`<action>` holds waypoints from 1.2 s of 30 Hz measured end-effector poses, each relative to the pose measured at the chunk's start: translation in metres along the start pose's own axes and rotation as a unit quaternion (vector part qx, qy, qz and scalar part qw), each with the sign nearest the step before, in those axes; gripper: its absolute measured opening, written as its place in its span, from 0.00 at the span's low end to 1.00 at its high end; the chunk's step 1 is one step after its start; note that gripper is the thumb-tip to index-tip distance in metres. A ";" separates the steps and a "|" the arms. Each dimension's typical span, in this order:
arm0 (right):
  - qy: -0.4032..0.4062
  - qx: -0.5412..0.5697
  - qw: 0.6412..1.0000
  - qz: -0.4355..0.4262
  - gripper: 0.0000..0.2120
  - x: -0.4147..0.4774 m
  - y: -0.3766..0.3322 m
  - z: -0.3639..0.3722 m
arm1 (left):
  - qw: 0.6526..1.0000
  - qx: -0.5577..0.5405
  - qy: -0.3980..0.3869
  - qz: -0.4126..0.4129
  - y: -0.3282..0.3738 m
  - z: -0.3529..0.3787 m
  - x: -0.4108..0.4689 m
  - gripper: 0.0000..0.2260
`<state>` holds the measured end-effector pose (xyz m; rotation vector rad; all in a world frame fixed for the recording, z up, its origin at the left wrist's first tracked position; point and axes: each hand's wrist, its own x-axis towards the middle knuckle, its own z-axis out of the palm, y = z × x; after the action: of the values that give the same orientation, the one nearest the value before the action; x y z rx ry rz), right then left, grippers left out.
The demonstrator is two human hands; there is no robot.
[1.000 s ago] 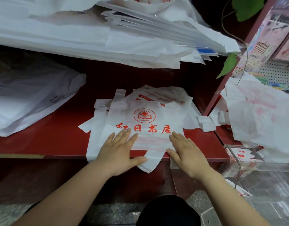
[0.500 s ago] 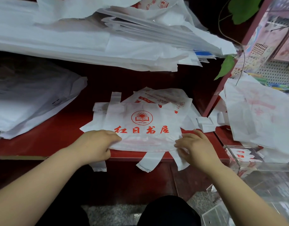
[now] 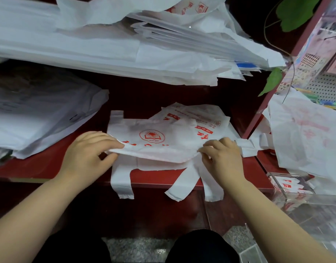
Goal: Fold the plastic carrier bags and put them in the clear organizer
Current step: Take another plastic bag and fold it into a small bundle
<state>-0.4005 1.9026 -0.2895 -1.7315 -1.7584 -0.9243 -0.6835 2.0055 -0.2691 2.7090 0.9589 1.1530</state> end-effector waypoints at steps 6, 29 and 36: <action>-0.046 -0.061 0.996 -0.050 0.12 0.029 -0.013 0.040 | 0.996 0.037 0.036 0.071 0.021 -0.014 -0.044 0.11; -0.113 0.232 0.962 0.088 0.14 -0.067 -0.039 -0.004 | 0.994 0.051 -0.097 0.015 0.069 0.061 -0.041 0.08; -0.125 0.380 0.863 0.310 0.18 -0.058 -0.045 -0.018 | 0.937 0.067 -0.256 -0.229 0.024 -0.003 -0.006 0.06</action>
<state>-0.4432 1.8533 -0.3271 -1.6977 -1.2689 0.2672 -0.6755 1.9820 -0.2642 2.4591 1.4836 0.2863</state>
